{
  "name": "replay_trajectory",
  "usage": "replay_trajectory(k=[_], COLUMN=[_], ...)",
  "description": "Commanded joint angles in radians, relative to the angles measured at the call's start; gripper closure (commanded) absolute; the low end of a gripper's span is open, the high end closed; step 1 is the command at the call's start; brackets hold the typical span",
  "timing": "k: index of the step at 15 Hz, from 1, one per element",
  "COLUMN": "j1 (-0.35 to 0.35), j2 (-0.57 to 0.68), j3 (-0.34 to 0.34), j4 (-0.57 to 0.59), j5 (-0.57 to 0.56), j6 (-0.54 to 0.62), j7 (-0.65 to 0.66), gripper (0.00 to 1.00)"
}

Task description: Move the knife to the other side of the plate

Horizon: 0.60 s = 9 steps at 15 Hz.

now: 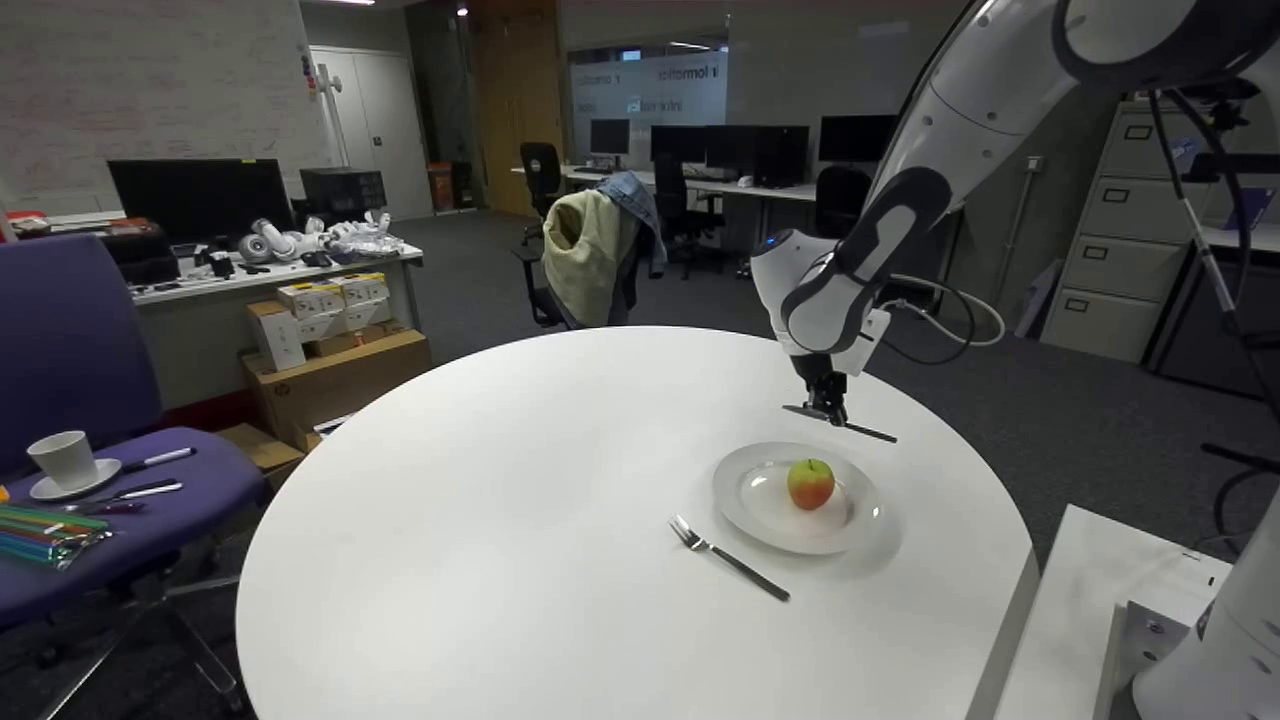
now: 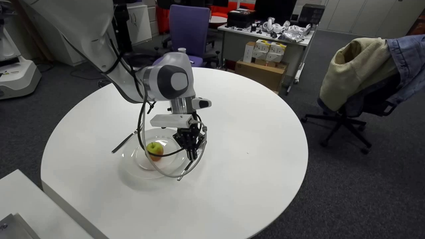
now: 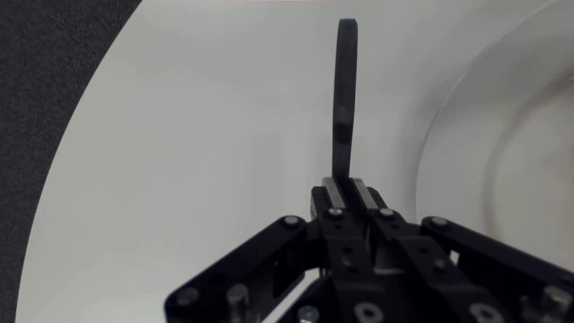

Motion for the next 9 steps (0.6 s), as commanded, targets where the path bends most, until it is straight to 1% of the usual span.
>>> replay_trajectory(k=[1, 4, 6, 9], j1=[-0.019, -0.040, -0.060, -0.083], j2=[0.025, 0.038, 0.042, 0.046], j3=[0.008, 0.026, 0.044, 0.064], j4=[0.014, 0.007, 0.005, 0.006], j5=[0.036, 0.081, 0.135, 0.198], j6=[0.081, 0.159, 0.195, 0.212], j7=[-0.047, -0.116, -0.179, -0.257], gripper=[0.98, 0.98, 0.98, 0.98])
